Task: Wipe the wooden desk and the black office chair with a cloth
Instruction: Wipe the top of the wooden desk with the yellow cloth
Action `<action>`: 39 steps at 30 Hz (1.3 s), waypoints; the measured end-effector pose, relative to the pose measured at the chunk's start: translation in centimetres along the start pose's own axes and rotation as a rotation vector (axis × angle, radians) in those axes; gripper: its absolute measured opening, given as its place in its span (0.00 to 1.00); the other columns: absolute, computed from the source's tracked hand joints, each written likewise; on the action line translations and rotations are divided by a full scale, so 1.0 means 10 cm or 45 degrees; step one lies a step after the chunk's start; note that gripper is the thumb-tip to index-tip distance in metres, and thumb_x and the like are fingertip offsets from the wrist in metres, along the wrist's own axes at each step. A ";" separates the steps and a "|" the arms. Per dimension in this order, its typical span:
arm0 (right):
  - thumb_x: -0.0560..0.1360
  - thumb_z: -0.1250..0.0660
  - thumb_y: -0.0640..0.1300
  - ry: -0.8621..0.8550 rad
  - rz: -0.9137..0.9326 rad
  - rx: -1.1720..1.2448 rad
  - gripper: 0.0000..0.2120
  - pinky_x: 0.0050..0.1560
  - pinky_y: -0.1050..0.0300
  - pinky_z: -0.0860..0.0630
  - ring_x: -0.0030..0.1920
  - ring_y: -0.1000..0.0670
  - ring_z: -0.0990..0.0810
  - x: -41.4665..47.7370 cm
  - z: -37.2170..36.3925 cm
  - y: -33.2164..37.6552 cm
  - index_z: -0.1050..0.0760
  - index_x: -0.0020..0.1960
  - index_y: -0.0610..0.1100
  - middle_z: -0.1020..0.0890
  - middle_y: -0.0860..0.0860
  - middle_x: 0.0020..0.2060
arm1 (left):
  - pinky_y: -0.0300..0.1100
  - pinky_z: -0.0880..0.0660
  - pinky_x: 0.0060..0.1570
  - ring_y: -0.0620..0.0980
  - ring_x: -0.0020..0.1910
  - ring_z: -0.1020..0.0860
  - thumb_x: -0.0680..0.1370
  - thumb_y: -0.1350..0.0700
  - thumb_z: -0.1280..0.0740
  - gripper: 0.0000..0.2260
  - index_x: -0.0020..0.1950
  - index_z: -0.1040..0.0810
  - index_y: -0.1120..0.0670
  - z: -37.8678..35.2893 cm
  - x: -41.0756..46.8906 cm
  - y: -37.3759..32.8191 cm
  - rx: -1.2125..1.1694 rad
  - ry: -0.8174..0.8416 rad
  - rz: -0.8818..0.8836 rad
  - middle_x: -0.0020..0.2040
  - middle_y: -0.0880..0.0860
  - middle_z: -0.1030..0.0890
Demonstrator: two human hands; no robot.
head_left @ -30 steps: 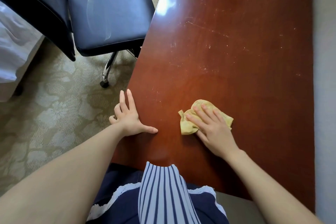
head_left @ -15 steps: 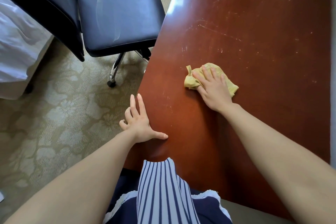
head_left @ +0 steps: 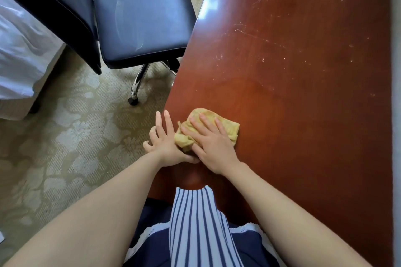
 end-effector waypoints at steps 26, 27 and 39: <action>0.81 0.47 0.50 -0.178 -0.674 -0.020 0.23 0.74 0.43 0.59 0.77 0.47 0.56 0.34 0.77 -1.51 0.43 0.75 0.58 0.49 0.53 0.77 | 0.56 0.45 0.68 0.57 0.75 0.58 0.54 0.28 0.27 0.71 0.65 0.84 0.49 -0.04 0.03 0.01 0.048 0.037 0.002 0.67 0.50 0.80; 0.81 0.47 0.51 -0.174 -0.639 -0.028 0.23 0.74 0.43 0.60 0.77 0.47 0.55 0.42 0.74 -1.39 0.43 0.75 0.58 0.49 0.53 0.77 | 0.57 0.45 0.68 0.57 0.75 0.58 0.54 0.28 0.27 0.70 0.65 0.84 0.49 -0.04 0.03 0.01 0.048 0.043 0.002 0.67 0.50 0.80; 0.81 0.44 0.47 0.006 -0.120 0.243 0.20 0.73 0.53 0.62 0.76 0.54 0.50 -0.05 0.12 -0.16 0.35 0.72 0.56 0.40 0.57 0.74 | 0.60 0.45 0.68 0.58 0.75 0.59 0.55 0.29 0.26 0.70 0.65 0.84 0.48 0.01 0.02 0.00 -0.019 0.032 -0.021 0.69 0.50 0.78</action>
Point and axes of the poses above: each hand's wrist, its own x-axis towards the middle knuckle, its own z-axis out of the back of the hand, y = z × x, the point moved 9 cm from there along x, towards the middle knuckle
